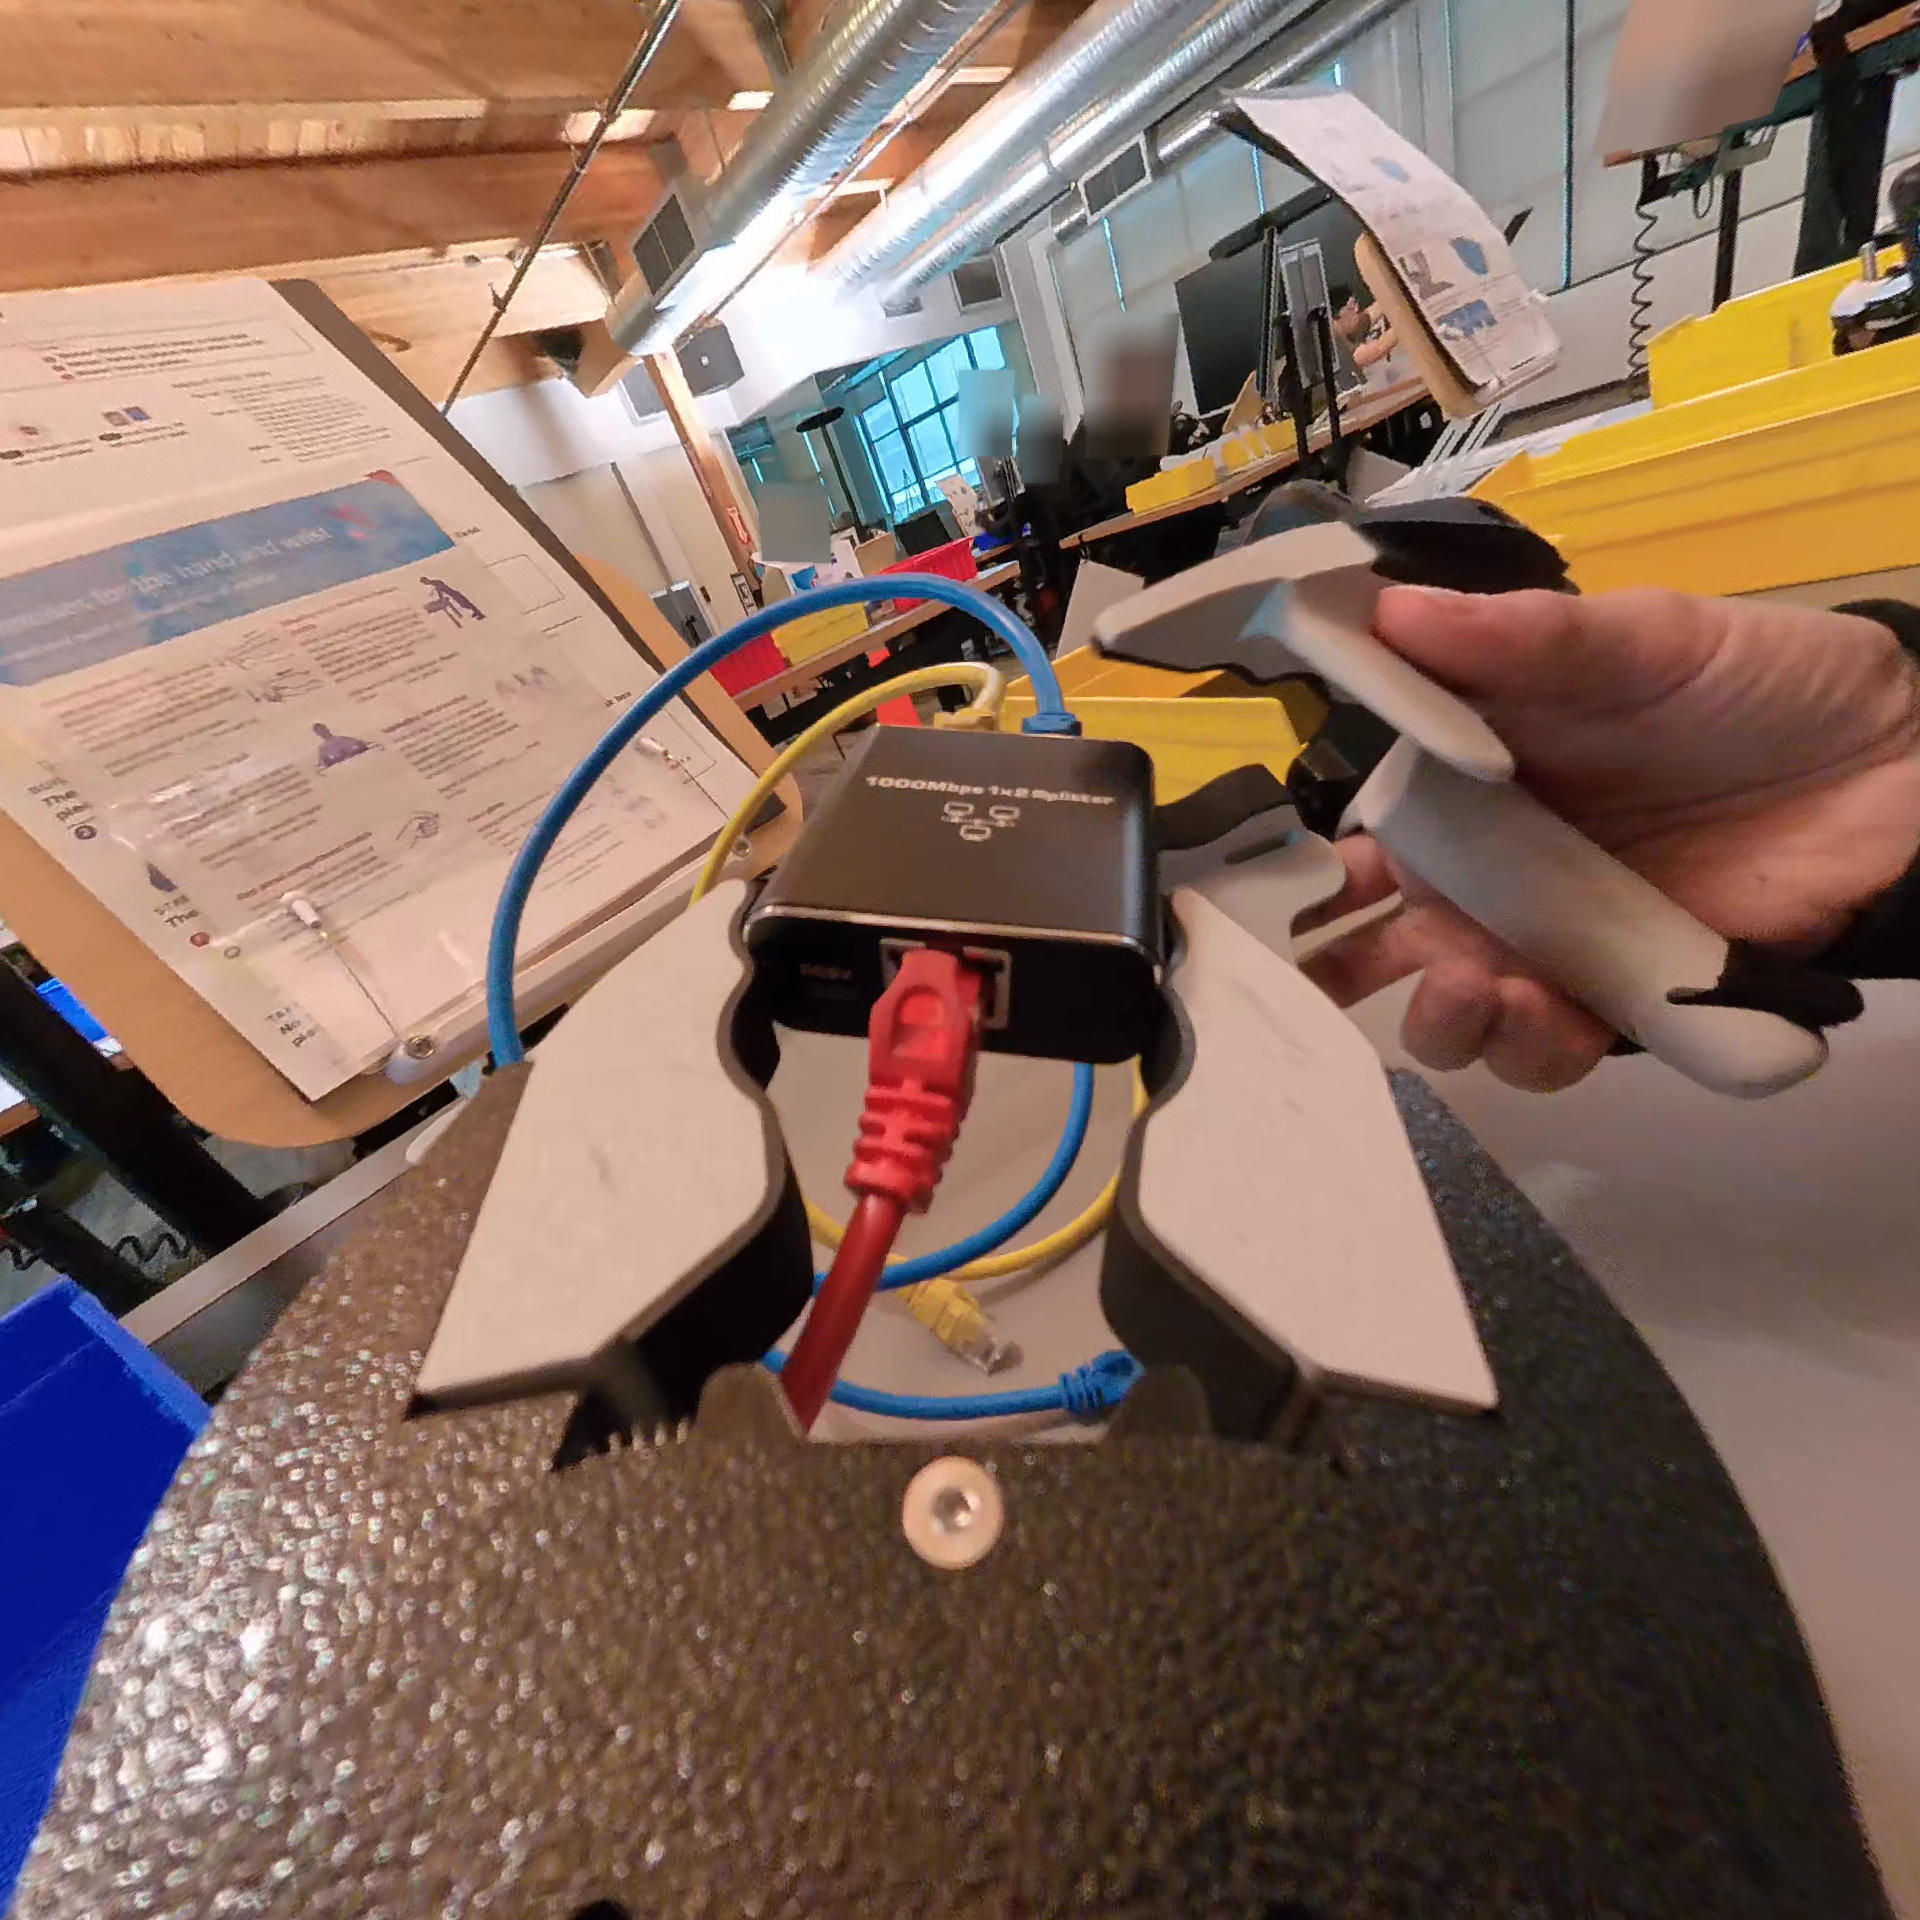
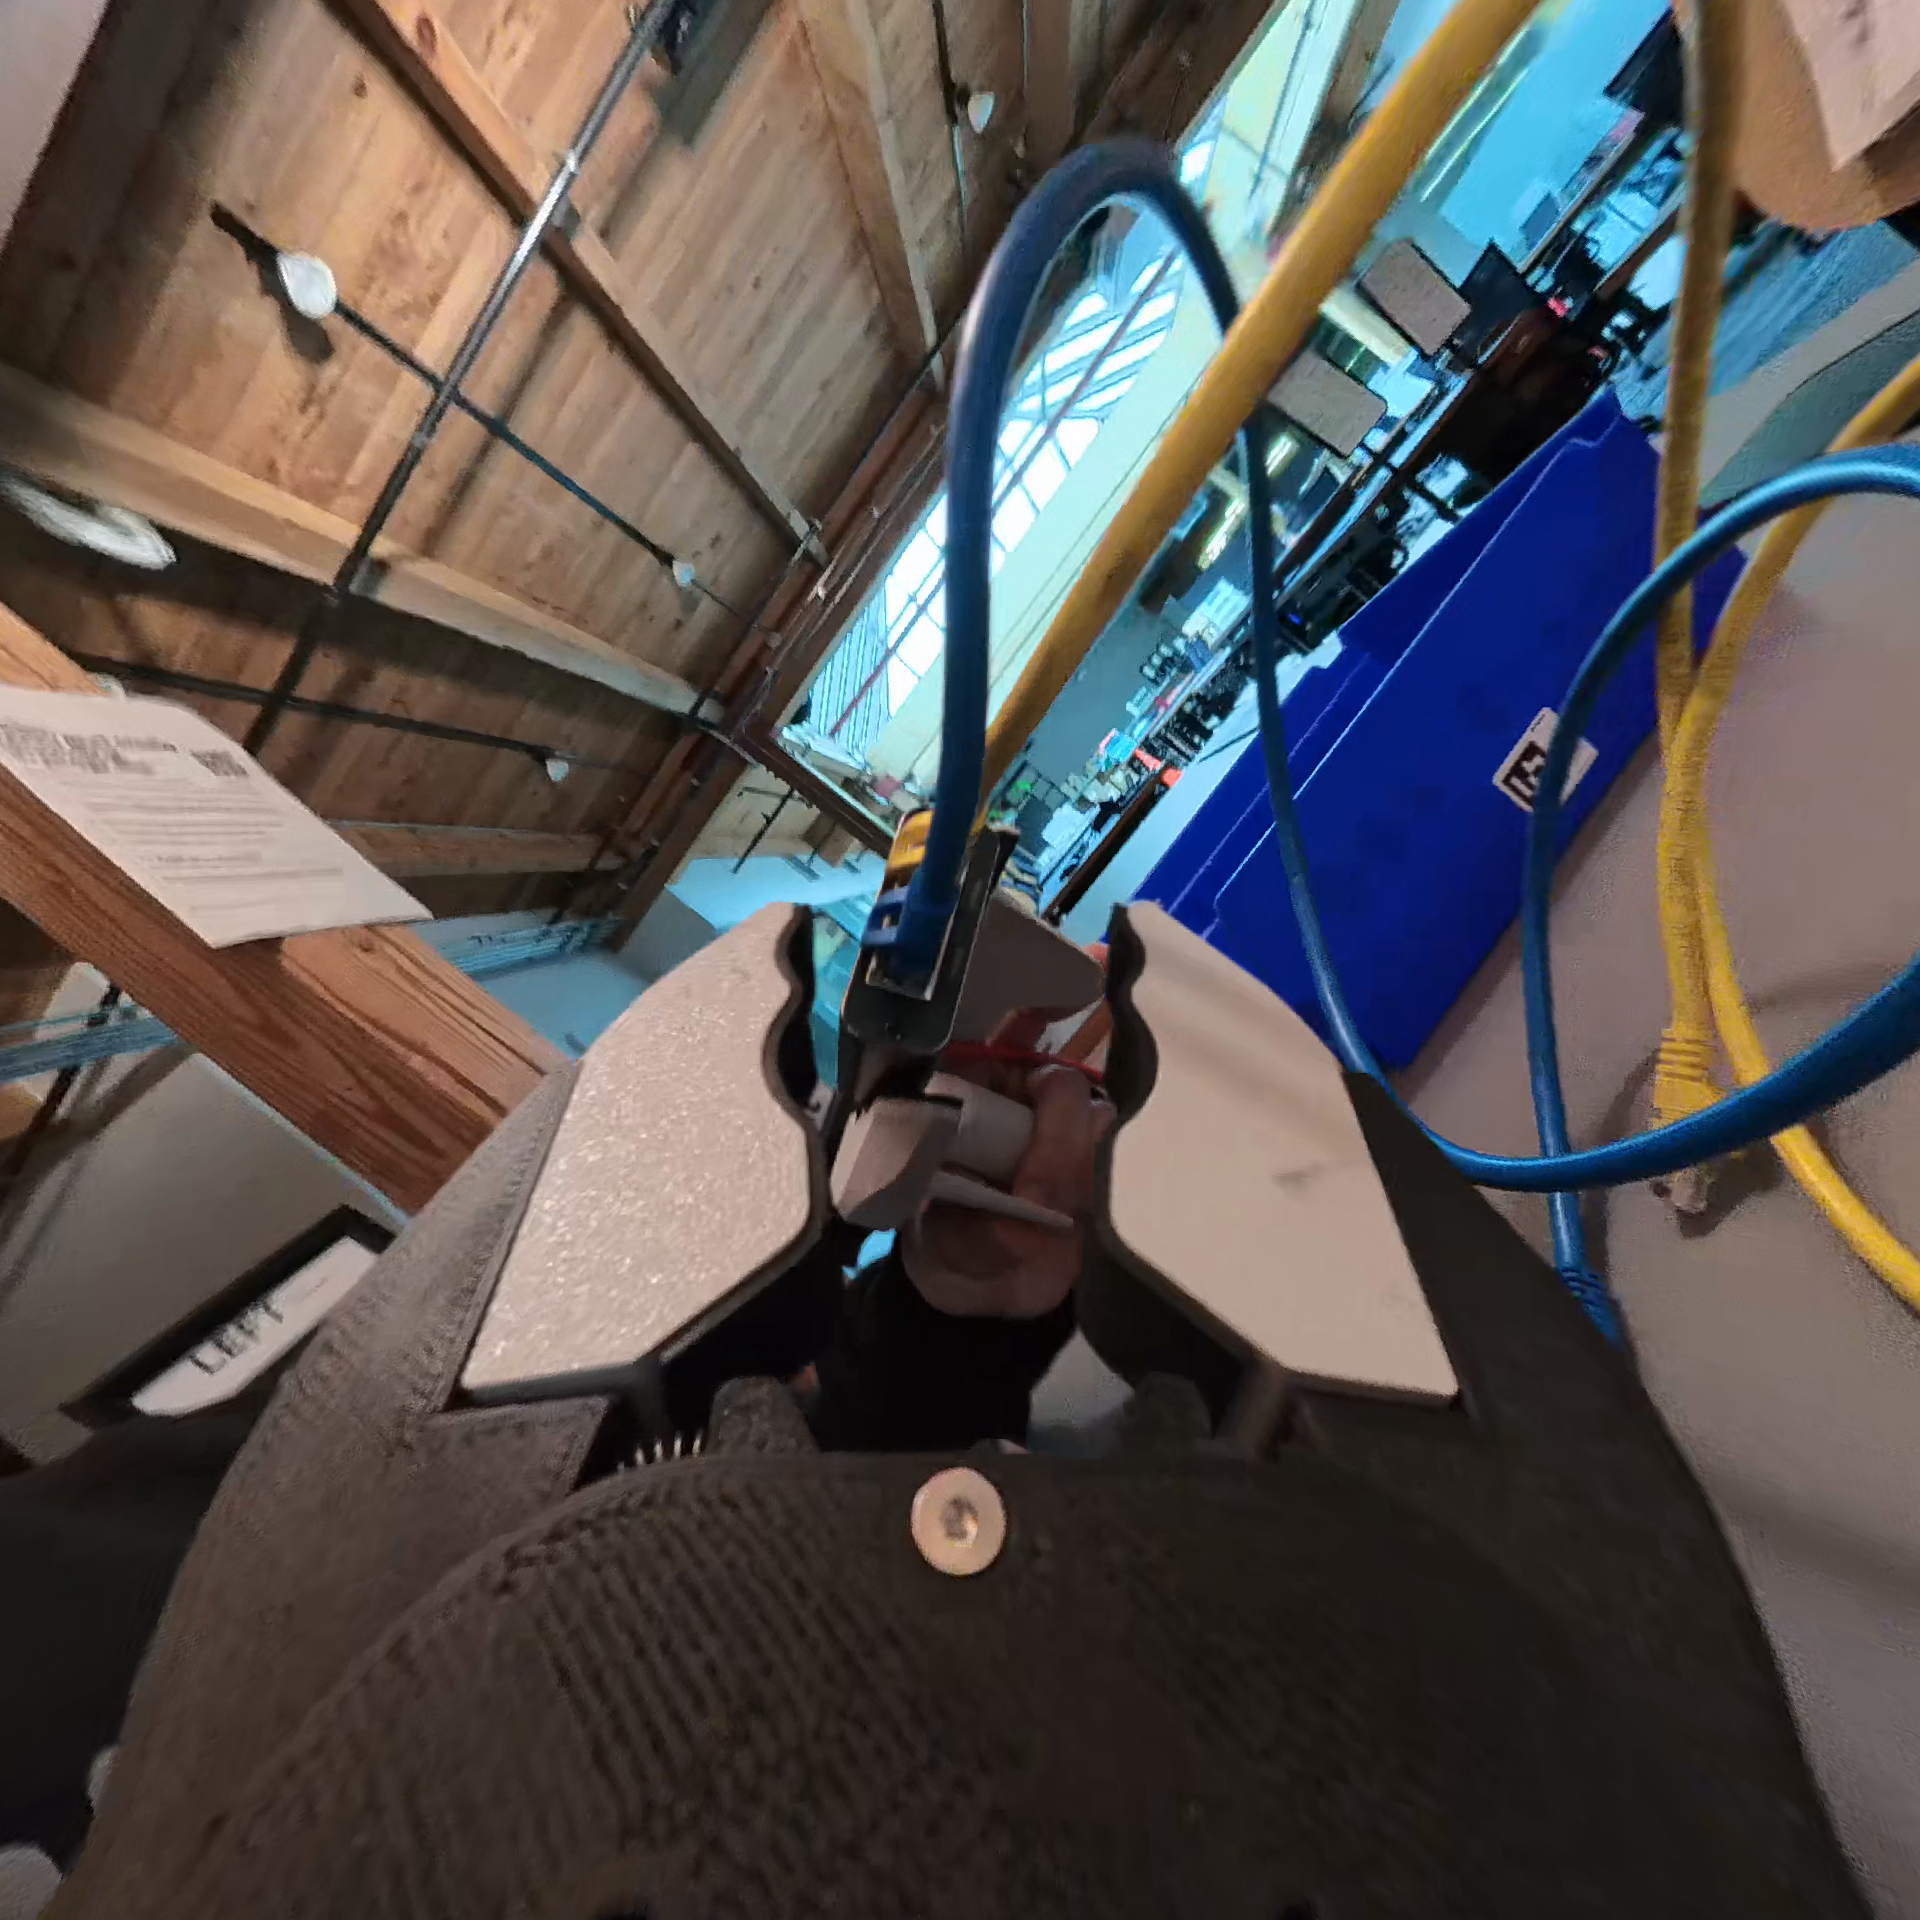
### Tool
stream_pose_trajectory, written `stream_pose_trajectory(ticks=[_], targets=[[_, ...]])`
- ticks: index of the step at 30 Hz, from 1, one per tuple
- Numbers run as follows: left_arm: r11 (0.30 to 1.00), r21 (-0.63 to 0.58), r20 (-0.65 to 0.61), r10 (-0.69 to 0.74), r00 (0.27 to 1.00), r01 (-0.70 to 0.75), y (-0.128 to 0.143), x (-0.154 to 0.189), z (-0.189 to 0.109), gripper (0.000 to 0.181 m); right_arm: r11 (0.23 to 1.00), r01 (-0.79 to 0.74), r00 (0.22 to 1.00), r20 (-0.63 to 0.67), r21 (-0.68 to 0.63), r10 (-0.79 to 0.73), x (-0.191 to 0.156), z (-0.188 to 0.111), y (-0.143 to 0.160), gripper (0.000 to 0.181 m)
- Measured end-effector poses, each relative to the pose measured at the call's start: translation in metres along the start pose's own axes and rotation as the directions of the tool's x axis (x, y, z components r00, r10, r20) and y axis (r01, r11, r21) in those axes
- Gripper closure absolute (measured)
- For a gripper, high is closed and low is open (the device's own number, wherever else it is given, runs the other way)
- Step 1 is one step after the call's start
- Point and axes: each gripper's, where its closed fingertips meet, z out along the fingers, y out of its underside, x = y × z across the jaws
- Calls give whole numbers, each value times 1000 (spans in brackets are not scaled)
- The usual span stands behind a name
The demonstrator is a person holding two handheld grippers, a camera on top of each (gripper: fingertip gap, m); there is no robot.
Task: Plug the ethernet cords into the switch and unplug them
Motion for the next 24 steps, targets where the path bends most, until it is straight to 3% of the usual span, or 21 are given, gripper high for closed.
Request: stream_pose_trajectory(ticks=[5, 10, 24], targets=[[1000, 12, 25, 22, 999, -22, 6, 5, -4, 113, 990, -112, 993, -15, 87, 114, 5, -1, 9, 149], [1000, 11, 28, 23, 999, -24, 17, 13, -4, 113, 981, -91, 994, -47, 170, 100, 4, -6, 18, 166], [1000, 16, 67, 25, 997, -26, 31, 13, -11, 113, 939, -74, 974, -176, 336, 140, 17, -4, 30, 167]])
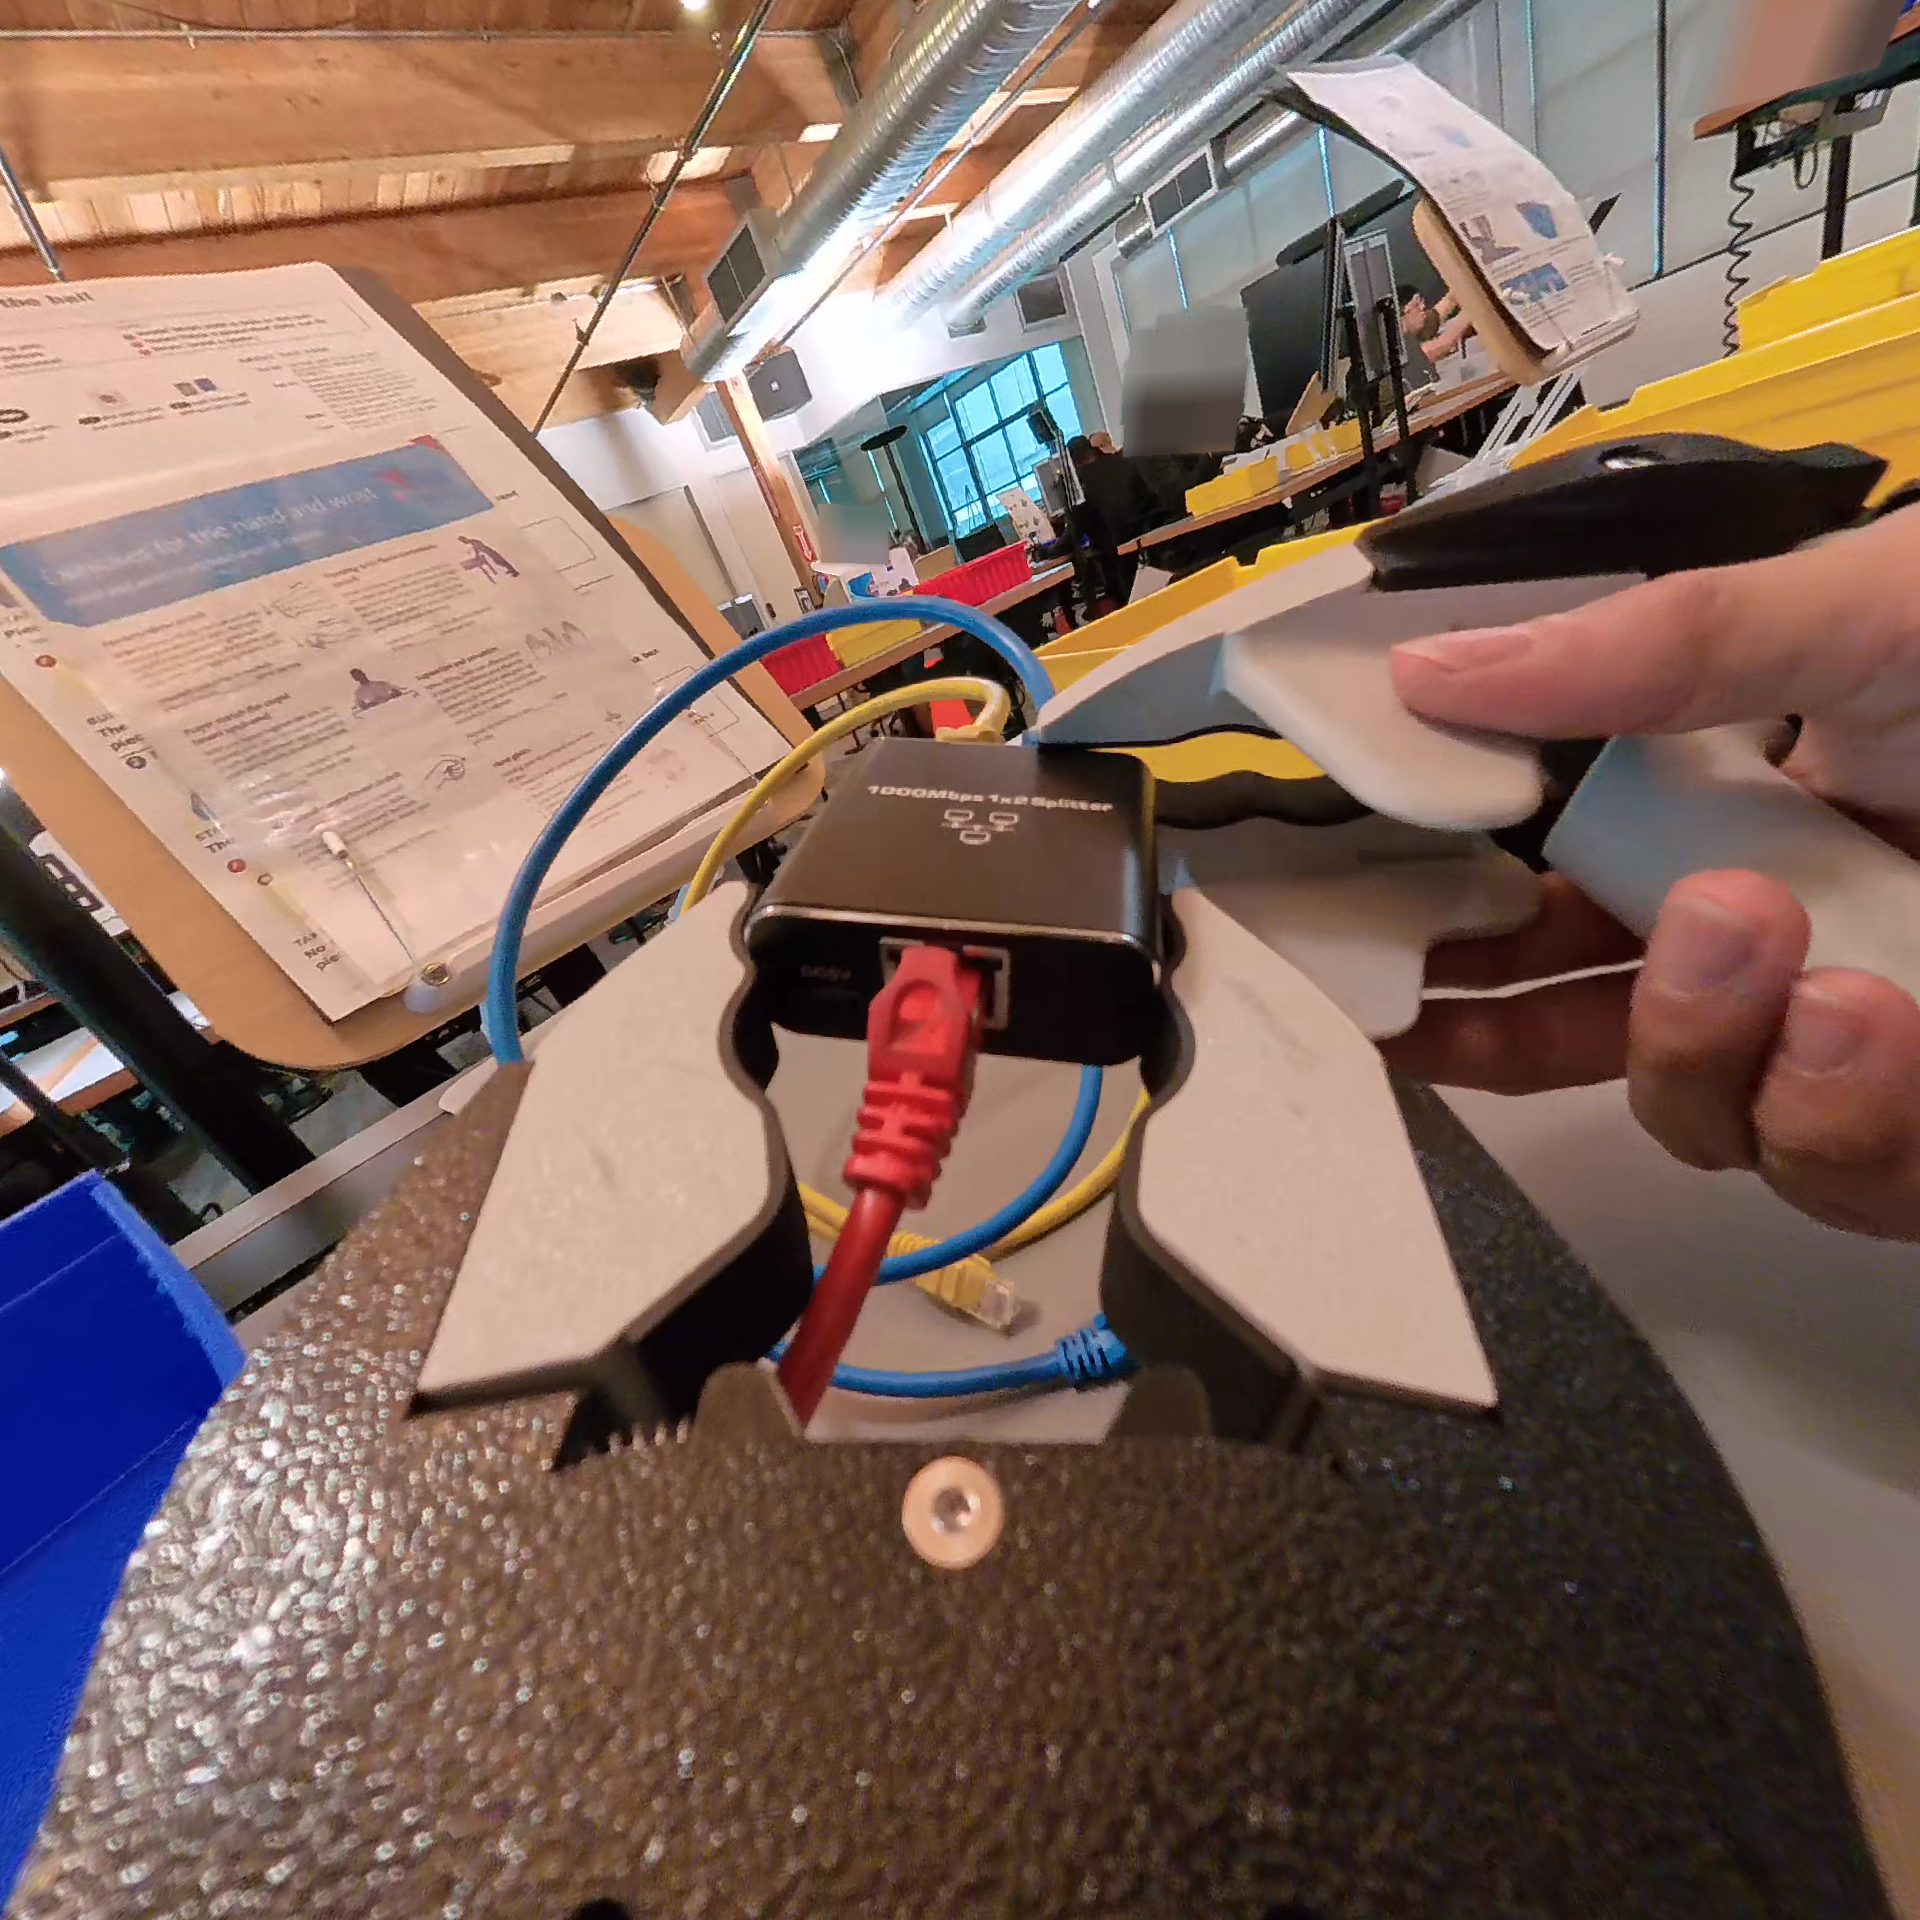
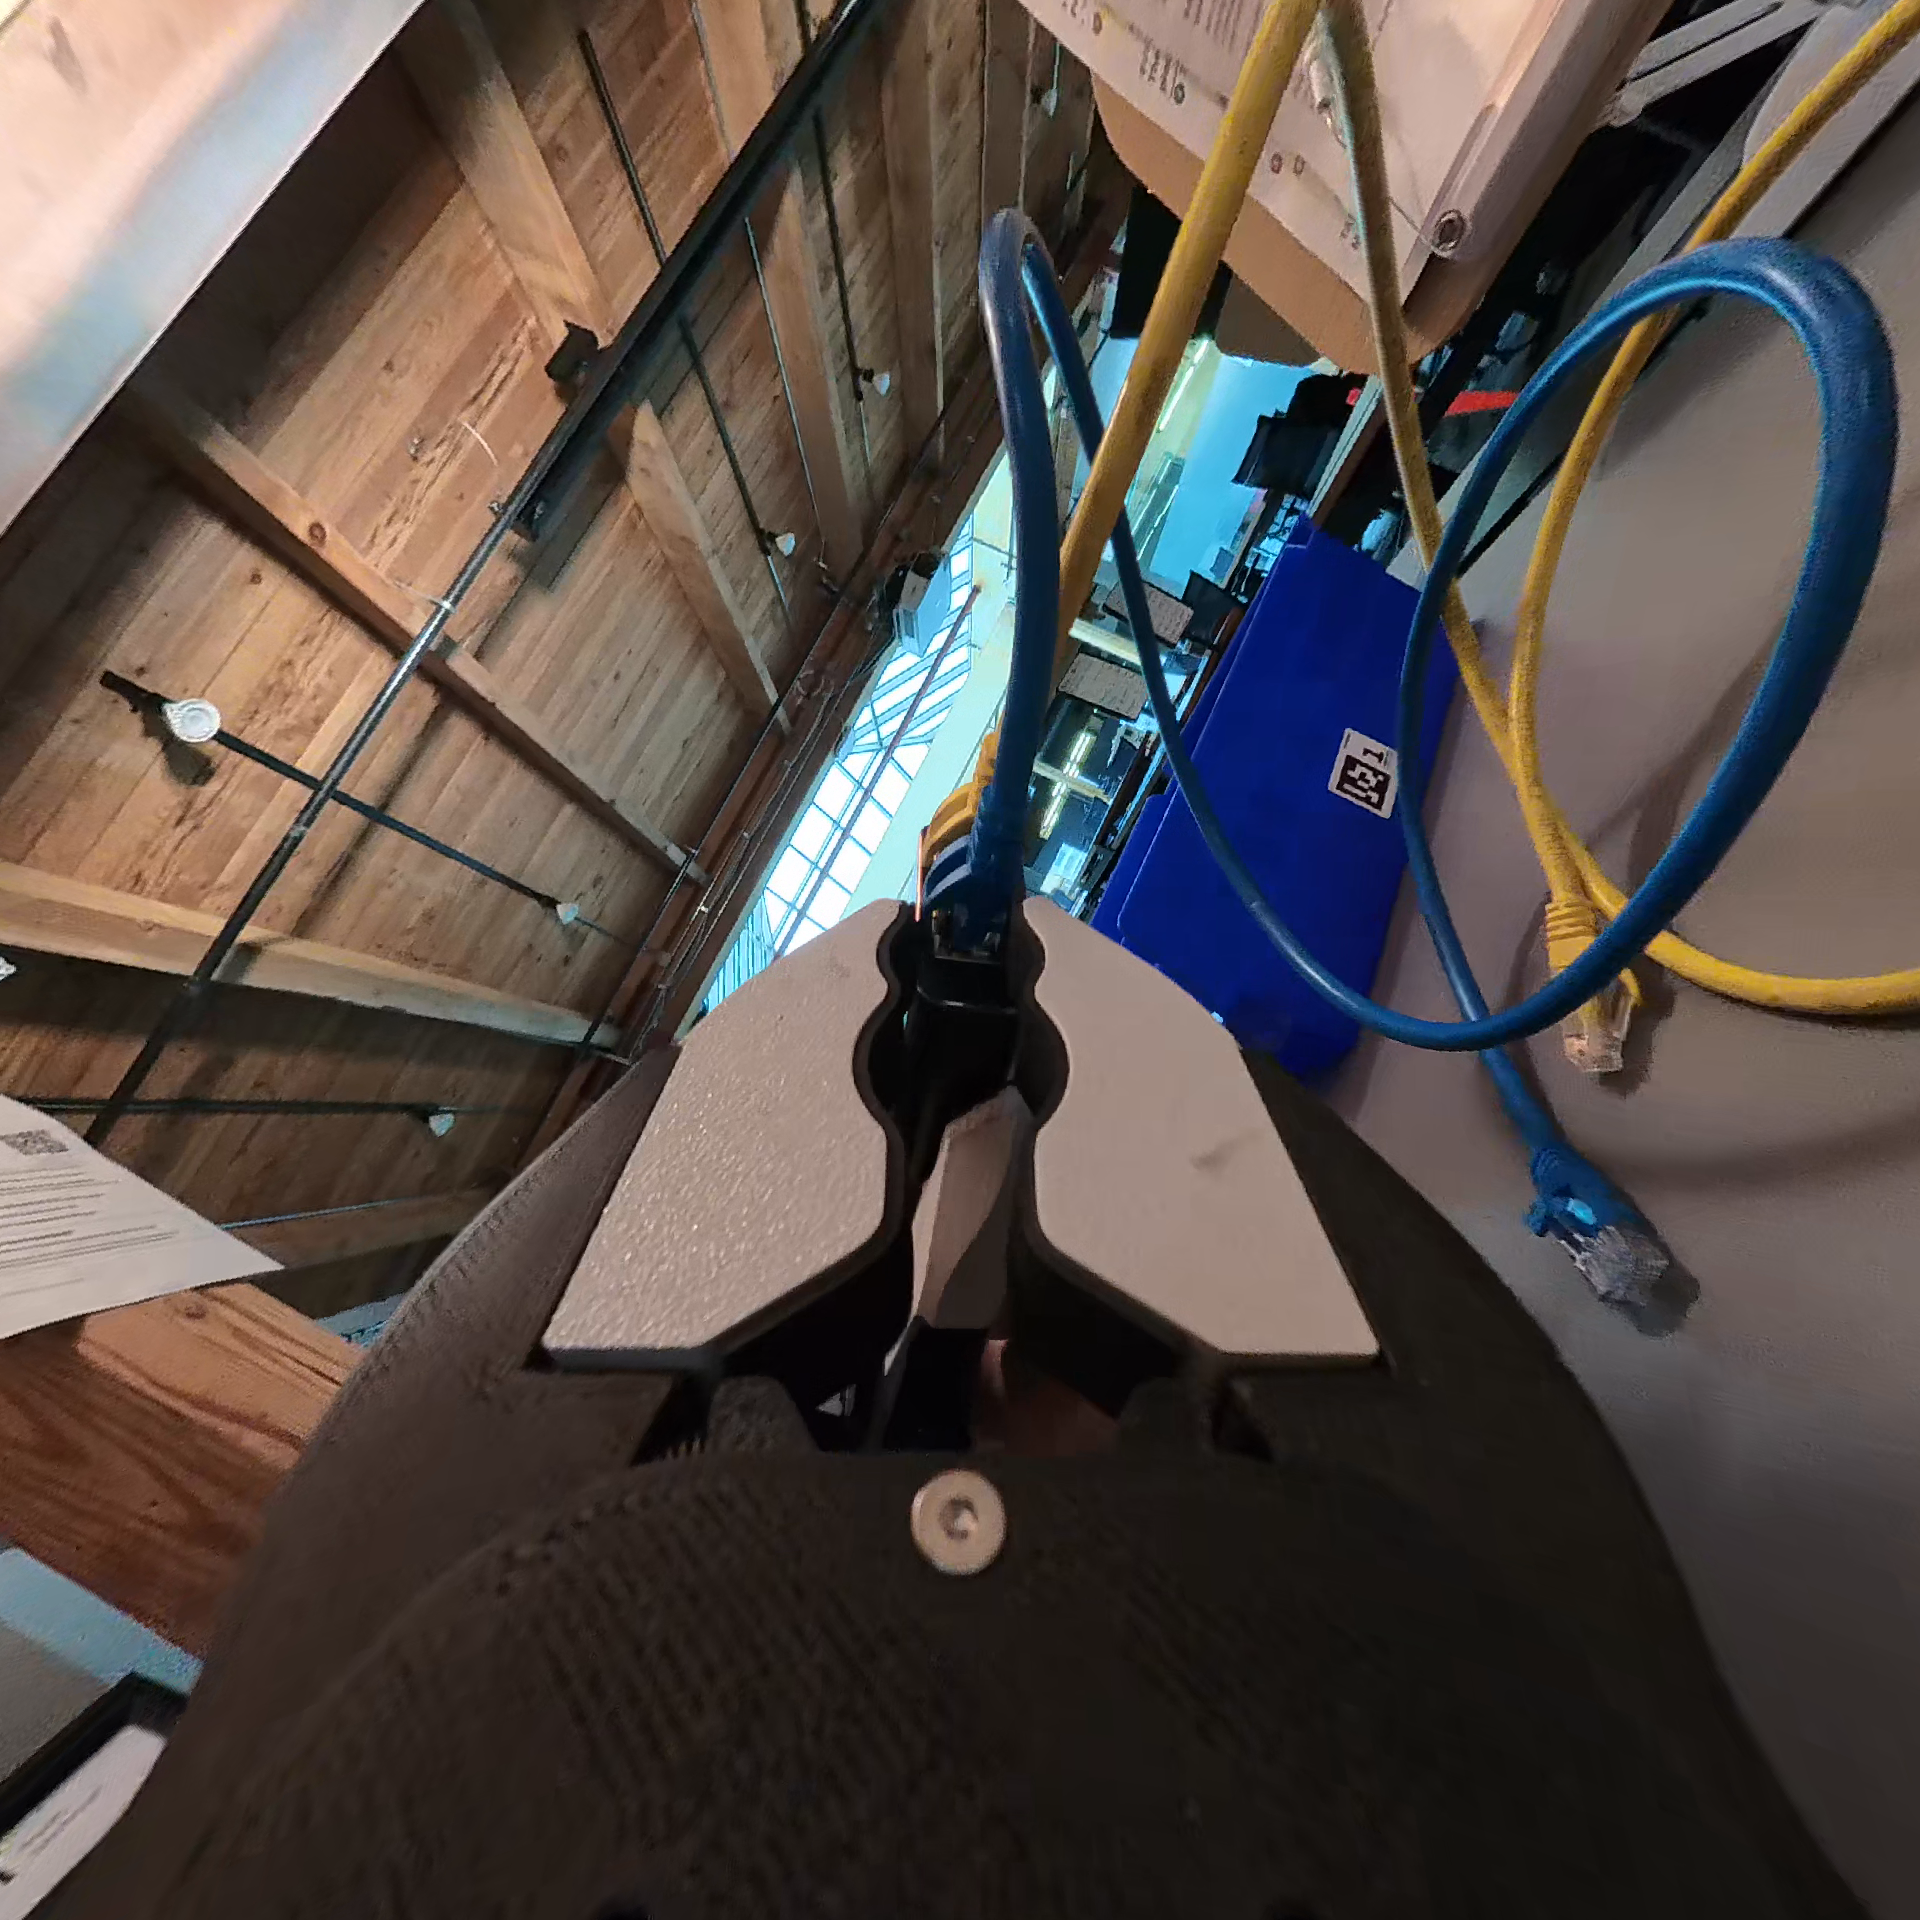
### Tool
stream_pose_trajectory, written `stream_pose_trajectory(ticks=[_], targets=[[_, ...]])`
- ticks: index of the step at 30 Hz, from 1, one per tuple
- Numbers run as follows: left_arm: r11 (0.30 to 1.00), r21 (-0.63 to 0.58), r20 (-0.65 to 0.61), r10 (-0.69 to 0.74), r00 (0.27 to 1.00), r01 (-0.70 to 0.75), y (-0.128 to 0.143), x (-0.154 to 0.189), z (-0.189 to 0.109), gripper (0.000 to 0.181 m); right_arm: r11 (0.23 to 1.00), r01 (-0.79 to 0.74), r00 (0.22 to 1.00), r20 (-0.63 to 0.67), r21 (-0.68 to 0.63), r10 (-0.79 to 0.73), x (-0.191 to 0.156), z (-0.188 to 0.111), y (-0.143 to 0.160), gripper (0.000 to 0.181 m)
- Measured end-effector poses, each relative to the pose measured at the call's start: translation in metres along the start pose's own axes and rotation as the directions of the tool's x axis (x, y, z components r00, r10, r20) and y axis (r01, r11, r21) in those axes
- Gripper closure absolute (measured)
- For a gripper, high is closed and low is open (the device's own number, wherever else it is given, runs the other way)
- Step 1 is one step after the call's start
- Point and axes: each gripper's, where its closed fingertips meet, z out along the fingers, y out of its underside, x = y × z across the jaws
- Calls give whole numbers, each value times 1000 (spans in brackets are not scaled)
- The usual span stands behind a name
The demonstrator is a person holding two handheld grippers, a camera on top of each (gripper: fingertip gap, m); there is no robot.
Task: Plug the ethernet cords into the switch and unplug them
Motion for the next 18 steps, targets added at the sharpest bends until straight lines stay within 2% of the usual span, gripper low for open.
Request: stream_pose_trajectory(ticks=[4, 6, 7, 9, 11, 15, 17, 18], targets=[[1000, 13, -7, -4, 1000, 4, -1, -1, -2, 113, 1000, -1, 1000, -16, -11, 1, -1, 0, 1, 167], [1000, 14, -3, 3, 1000, -3, -1, -1, -2, 113, 1000, 12, 1000, -27, 27, -11, -1, -3, -5, 164], [1000, 17, -2, 2, 1000, -2, -1, -2, -2, 113, 998, 23, 999, -34, 54, -21, -1, -5, -10, 166], [1000, 23, -3, -5, 1000, 6, -2, -3, -2, 113, 998, 39, 999, -25, 58, -37, 0, -9, -13, 181], [1000, 24, -6, -6, 1000, 6, -2, -3, -2, 113, 1000, 7, 1000, -12, 11, -7, 2, -7, -7, 181], [1000, 12, 6, -3, 1000, 3, 1, -5, -1, 113, 999, -37, 999, 30, 7, 37, 1, -3, -6, 158], [1000, 20, 9, -2, 1000, 1, 0, -6, -2, 113, 999, -32, 999, -19, -6, 32, 9, -1, -3, 133], [1000, 23, 10, -1, 1000, 1, -1, -6, -2, 113, 1000, -18, 999, -36, -11, 17, 13, -1, -2, 132]])
